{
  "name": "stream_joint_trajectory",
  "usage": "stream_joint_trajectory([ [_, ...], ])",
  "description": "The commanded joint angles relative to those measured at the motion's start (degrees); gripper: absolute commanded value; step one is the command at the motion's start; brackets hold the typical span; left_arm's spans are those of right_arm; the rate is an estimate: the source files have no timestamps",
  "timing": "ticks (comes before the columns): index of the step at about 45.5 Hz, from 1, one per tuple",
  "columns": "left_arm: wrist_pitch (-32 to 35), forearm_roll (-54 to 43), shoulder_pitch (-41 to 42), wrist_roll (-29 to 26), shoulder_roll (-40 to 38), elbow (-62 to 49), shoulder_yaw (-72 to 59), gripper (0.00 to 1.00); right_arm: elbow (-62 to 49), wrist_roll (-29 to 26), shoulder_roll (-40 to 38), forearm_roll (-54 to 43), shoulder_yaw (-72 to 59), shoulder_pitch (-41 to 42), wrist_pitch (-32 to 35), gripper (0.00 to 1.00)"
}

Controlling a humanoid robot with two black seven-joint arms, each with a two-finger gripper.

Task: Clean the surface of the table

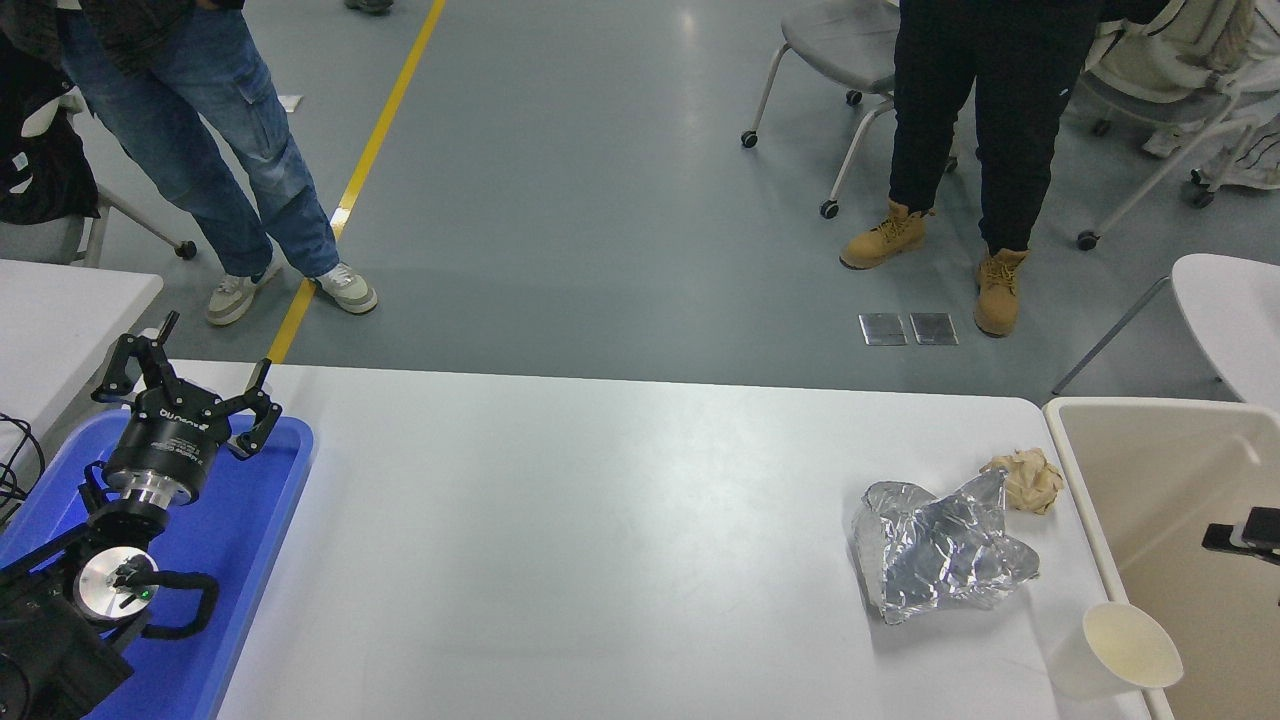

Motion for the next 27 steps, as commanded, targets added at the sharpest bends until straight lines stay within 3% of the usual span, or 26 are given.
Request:
stream_joint_trajectory([
  [1,0.0,0.0,0.0,0.0,0.1,0.0,0.0,1.00,1.8,-5.8,0.4,-1.1,-0.9,-0.7,0.2,0.94],
  [27,0.0,0.0,0.0,0.0,0.0,0.0,0.0,1.00,1.8,-8.9,8.2,3.5,-1.0,-2.3,-1.2,0.94],
])
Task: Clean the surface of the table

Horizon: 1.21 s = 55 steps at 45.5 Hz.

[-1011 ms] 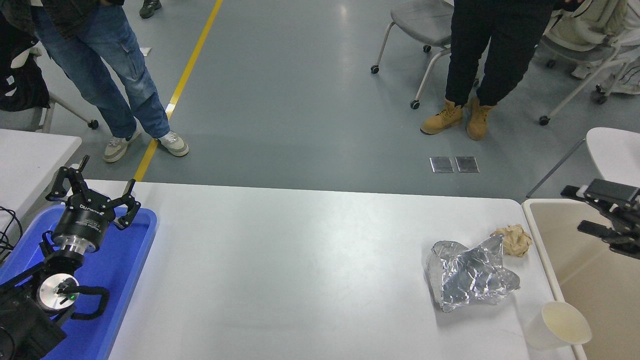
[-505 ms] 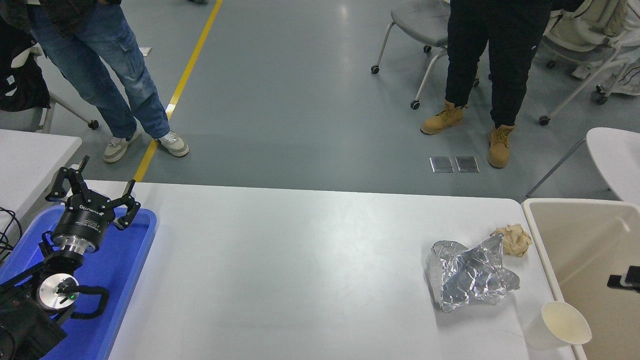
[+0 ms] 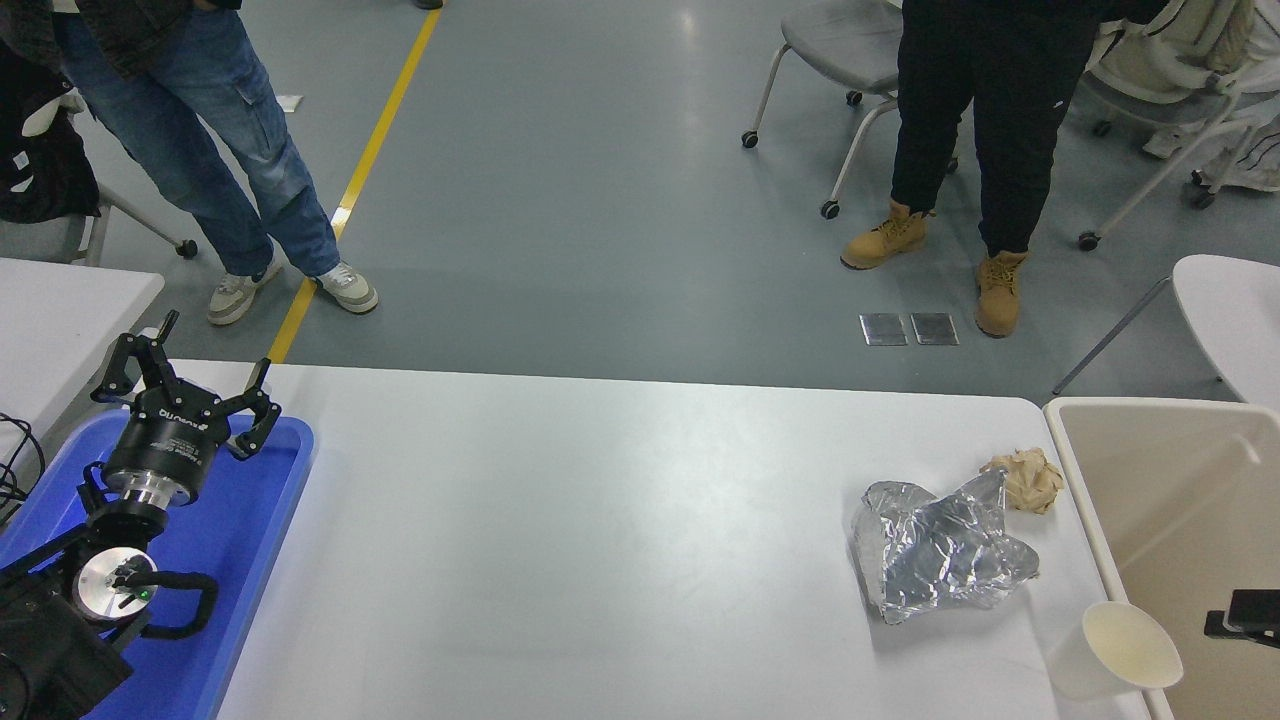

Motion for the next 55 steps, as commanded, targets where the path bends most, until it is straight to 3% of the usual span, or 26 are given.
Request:
stream_joint_trajectory([
  [1,0.0,0.0,0.0,0.0,0.0,0.0,0.0,1.00,-0.1,-2.1,4.0,2.8,-0.1,-0.8,-1.1,0.94],
  [18,0.0,0.0,0.0,0.0,0.0,0.1,0.0,1.00,-3.2,-3.1,10.8,2.9,-0.1,-3.7,-4.9,0.94],
  [41,0.0,0.0,0.0,0.0,0.0,0.0,0.0,1.00,-6.3,-2.8,11.5,1.8,-0.1,-4.6,-5.1,0.93],
  [55,0.0,0.0,0.0,0.0,0.0,0.0,0.0,1.00,-10.2,-2.8,14.8,1.9,-0.1,-5.8,-5.8,0.86],
])
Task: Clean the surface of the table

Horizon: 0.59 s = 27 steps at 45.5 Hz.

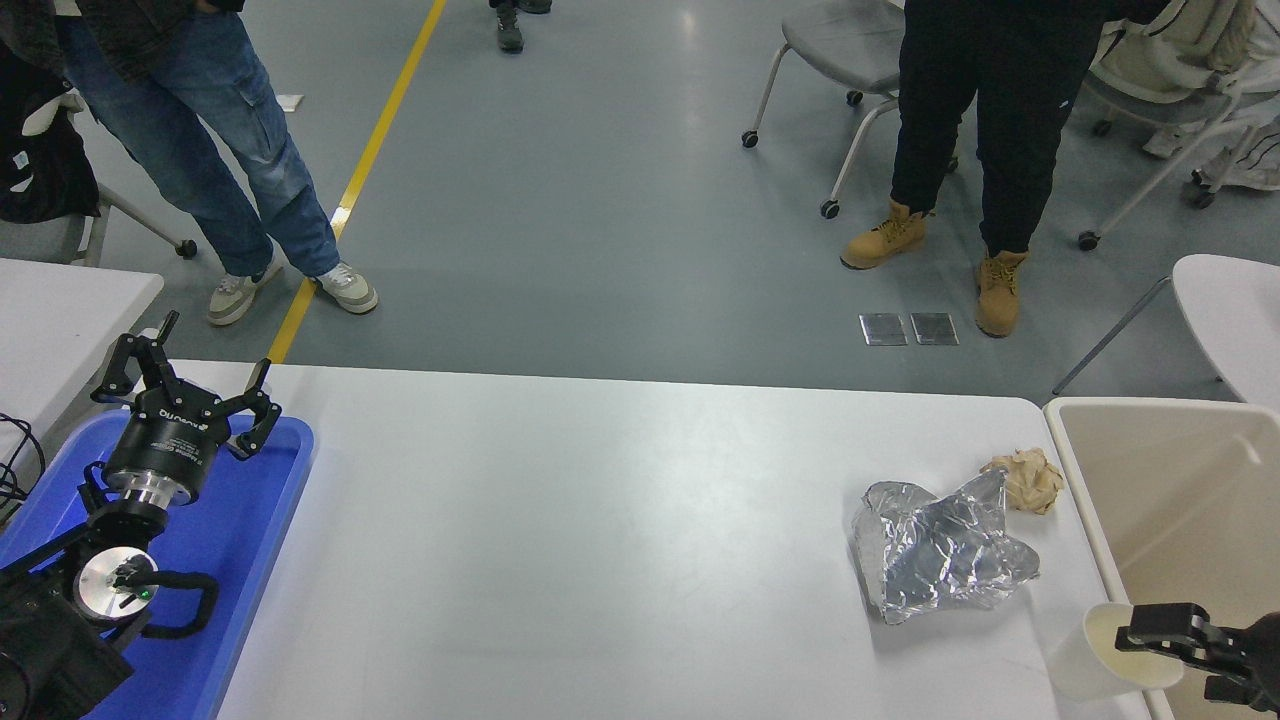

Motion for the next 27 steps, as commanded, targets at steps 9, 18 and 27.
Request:
stream_joint_trajectory([
  [9,0.0,0.0,0.0,0.0,0.0,0.0,0.0,1.00,-5.4,0.0,5.4,0.0,0.1,-2.5,-0.6,0.82],
  [18,0.0,0.0,0.0,0.0,0.0,0.1,0.0,1.00,-5.6,-0.1,6.6,-0.1,-0.1,-2.6,-0.6,0.65],
  [27,0.0,0.0,0.0,0.0,0.0,0.0,0.0,1.00,-5.5,-0.1,6.2,0.0,-0.1,-3.1,0.5,0.00],
])
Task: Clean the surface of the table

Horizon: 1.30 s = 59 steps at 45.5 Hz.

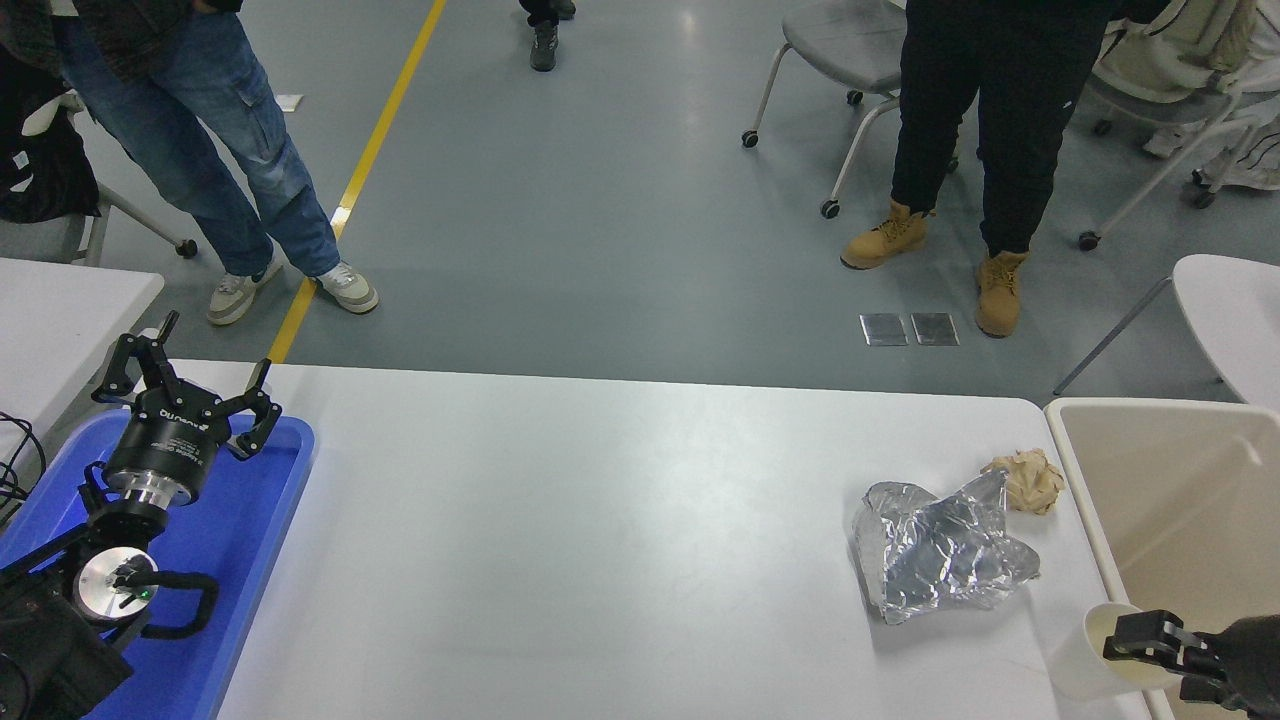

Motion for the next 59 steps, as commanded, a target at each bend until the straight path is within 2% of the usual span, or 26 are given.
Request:
stream_joint_trajectory([
  [1,0.0,0.0,0.0,0.0,0.0,0.0,0.0,1.00,-0.3,0.1,0.3,0.1,-0.1,-0.5,1.0,0.00],
  [16,0.0,0.0,0.0,0.0,0.0,0.0,0.0,1.00,2.8,0.2,-3.6,0.3,0.1,0.2,2.7,0.00],
  [30,0.0,0.0,0.0,0.0,0.1,0.0,0.0,1.00,12.4,0.2,-15.5,0.2,1.0,4.2,7.5,0.00],
  [39,0.0,0.0,0.0,0.0,0.1,0.0,0.0,1.00,16.6,0.1,-25.8,0.1,1.3,10.1,14.9,0.00],
  [51,0.0,0.0,0.0,0.0,0.0,0.0,0.0,1.00,17.4,0.0,-38.5,-3.2,7.1,17.5,29.2,0.00],
  [57,0.0,0.0,0.0,0.0,0.0,0.0,0.0,1.00,17.3,0.0,-39.2,-5.7,14.9,17.5,36.6,0.00],
  [59,0.0,0.0,0.0,0.0,0.0,0.0,0.0,1.00,17.2,0.0,-39.2,-6.5,16.9,17.5,36.9,0.00],
])
